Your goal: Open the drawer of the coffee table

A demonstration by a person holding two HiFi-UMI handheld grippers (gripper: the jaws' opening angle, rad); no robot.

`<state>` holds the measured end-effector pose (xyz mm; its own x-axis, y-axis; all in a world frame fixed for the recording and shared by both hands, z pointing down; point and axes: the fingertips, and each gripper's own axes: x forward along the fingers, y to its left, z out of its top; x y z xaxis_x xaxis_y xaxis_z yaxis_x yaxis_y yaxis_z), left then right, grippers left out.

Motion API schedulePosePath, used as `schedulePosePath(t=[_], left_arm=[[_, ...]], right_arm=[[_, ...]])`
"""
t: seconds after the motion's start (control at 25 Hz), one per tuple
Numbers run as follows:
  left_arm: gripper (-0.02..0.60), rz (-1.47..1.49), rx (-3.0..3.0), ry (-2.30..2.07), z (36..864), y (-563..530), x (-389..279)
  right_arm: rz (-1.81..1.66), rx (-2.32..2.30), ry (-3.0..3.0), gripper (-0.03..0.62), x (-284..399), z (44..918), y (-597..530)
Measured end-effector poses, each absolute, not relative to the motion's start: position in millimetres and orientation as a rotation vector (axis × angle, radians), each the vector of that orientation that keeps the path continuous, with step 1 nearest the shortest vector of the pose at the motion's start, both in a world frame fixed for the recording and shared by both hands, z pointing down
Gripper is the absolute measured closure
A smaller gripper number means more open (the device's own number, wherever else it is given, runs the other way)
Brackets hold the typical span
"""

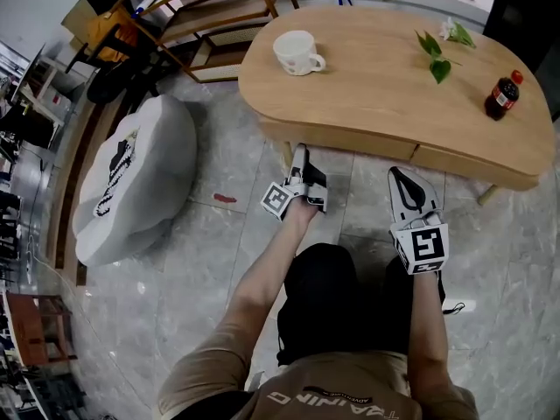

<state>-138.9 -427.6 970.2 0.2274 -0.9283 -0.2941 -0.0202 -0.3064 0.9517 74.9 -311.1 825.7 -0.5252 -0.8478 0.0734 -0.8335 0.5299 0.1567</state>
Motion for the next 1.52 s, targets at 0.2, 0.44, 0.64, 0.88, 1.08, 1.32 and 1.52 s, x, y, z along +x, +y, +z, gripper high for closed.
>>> schedulePosePath(t=[0.2, 0.44, 0.64, 0.88, 1.08, 1.32, 1.52], left_arm=[[0.339, -1.275, 1.615, -0.856, 974, -445, -134], [0.337, -1.421, 1.631, -0.712, 963, -454, -129], [0.336, -1.503, 1.635, -0.647, 962, -457, -127], [0.337, -1.482, 1.631, -0.627, 964, -457, -127], [0.354, -1.45, 1.636, -0.614, 966, -451, -126], [0.359, -1.446, 1.657, -0.581, 967, -423, -130], [0.359, -1.423, 1.681, -0.56, 967, -396, -135]], right_arm=[[-0.121, 1.477, -2.613, 0.59, 85, 832, -313], [-0.056, 1.486, -2.592, 0.589, 97, 851, -314], [-0.049, 1.443, -2.595, 0.59, 90, 859, -313], [-0.017, 1.432, -2.622, 0.589, 73, 859, -315], [-0.012, 1.407, -2.665, 0.589, 58, 856, -310], [-0.035, 1.382, -2.682, 0.589, 51, 848, -304], [-0.05, 1.378, -2.703, 0.589, 41, 833, -304]])
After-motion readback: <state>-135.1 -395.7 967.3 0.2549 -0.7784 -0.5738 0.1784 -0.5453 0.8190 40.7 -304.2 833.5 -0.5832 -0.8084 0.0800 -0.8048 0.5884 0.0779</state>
